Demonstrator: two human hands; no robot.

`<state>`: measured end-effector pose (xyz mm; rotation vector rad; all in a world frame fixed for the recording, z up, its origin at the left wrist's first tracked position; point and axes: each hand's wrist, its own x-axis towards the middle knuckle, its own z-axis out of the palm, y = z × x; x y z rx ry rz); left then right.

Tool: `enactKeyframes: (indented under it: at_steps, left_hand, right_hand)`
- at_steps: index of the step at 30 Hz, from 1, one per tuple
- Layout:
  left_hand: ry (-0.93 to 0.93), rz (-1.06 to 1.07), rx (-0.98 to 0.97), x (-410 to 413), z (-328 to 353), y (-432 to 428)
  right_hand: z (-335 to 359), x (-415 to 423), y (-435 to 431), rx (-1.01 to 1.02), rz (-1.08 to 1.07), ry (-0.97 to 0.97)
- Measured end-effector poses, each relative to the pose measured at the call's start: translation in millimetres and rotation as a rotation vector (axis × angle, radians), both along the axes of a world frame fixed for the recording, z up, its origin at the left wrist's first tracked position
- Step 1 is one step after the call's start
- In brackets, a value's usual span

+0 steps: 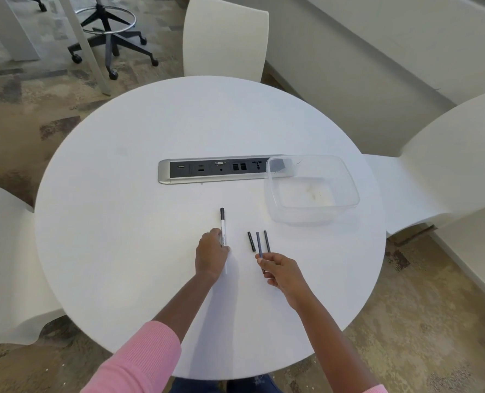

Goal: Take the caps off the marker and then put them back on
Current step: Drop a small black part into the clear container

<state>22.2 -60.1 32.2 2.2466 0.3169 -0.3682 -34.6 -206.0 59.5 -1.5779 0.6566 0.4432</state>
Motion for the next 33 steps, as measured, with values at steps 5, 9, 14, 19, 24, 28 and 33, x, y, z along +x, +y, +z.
enactKeyframes:
  at_steps: [5,9,14,19,24,28,33]
  left_hand:
    - [-0.007,-0.004,-0.014,-1.4,-1.0,0.3]
    - [-0.014,0.013,-0.043,-4.2,-3.2,-0.1]
    - [-0.078,0.041,-0.006,-7.6,-5.5,1.4]
    - [-0.164,0.005,0.143,-10.7,-12.2,9.0]
    - [-0.236,-0.094,0.360,-10.1,-21.4,17.2]
    - [-0.175,-0.183,0.464,-11.6,-33.7,22.8]
    - [-0.195,-0.198,0.479,-16.2,-42.9,23.8]
  right_hand:
    - [-0.6,-0.7,-3.1,-0.028,0.011,-0.019]
    - [0.1,0.2,-8.1,-0.112,0.073,-0.049]
    - [7.6,11.5,-23.7,-0.349,0.099,-0.162]
    - [24.6,32.9,-46.0,-0.539,0.086,-0.326]
    - [42.7,58.4,-67.1,-0.675,0.067,-0.455]
    - [53.0,76.8,-82.0,-0.815,0.096,-0.532]
    - [58.1,99.8,-98.1,-0.984,0.209,-0.539]
